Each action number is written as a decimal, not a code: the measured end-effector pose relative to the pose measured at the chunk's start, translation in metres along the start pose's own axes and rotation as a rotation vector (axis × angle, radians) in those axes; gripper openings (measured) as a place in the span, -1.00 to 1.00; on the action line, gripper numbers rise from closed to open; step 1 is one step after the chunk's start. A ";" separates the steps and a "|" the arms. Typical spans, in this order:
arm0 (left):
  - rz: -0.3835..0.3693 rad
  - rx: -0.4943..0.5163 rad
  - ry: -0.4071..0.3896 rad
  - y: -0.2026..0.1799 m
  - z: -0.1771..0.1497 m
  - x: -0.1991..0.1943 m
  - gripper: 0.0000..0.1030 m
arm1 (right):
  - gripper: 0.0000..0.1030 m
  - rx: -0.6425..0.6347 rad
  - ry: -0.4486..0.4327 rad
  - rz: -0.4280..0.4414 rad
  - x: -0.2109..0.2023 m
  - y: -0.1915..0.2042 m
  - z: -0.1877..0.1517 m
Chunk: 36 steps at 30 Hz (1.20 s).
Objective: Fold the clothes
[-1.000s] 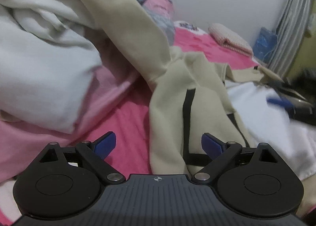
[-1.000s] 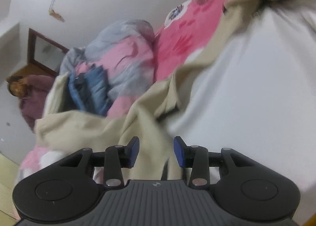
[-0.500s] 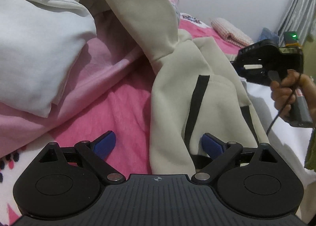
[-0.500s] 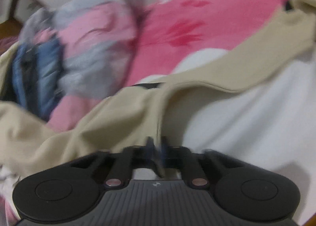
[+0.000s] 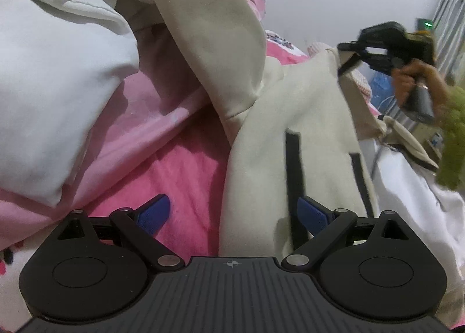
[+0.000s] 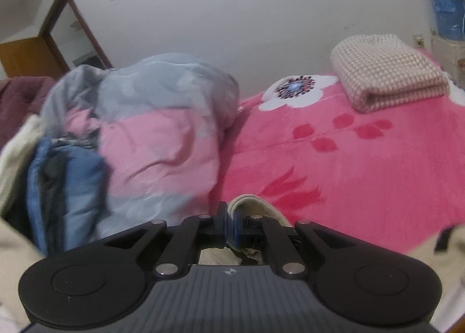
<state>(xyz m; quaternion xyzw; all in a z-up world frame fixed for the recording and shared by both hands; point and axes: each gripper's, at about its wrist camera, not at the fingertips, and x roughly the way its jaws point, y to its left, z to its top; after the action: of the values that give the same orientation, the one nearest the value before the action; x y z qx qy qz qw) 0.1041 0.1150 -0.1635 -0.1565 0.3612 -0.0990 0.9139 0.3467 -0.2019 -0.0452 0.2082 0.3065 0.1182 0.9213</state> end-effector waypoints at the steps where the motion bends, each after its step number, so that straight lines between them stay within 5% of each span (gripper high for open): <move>1: 0.005 0.009 0.001 0.000 -0.002 0.000 0.85 | -0.92 -0.006 -0.001 -0.014 0.009 -0.002 0.003; 8: 0.035 0.050 0.009 -0.004 -0.008 -0.008 0.84 | -0.87 -0.016 0.099 -0.132 0.075 -0.017 -0.018; 12: 0.049 0.053 0.010 -0.001 -0.010 -0.016 0.84 | -0.53 0.098 0.135 -0.130 0.066 -0.035 -0.021; 23: 0.082 0.029 0.006 -0.004 -0.005 -0.036 0.85 | -0.42 0.262 0.025 0.042 -0.114 -0.075 -0.026; 32: 0.044 -0.019 0.064 -0.004 -0.008 -0.060 0.85 | -0.42 0.451 0.053 0.305 -0.264 -0.081 -0.099; 36: -0.013 -0.065 0.147 -0.004 -0.021 -0.071 0.84 | -0.41 0.772 0.063 0.382 -0.313 -0.098 -0.165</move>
<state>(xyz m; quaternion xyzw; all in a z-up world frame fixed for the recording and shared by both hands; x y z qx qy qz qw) 0.0381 0.1269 -0.1324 -0.1810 0.4292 -0.1044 0.8787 0.0088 -0.3459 -0.0480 0.5868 0.3120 0.1695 0.7277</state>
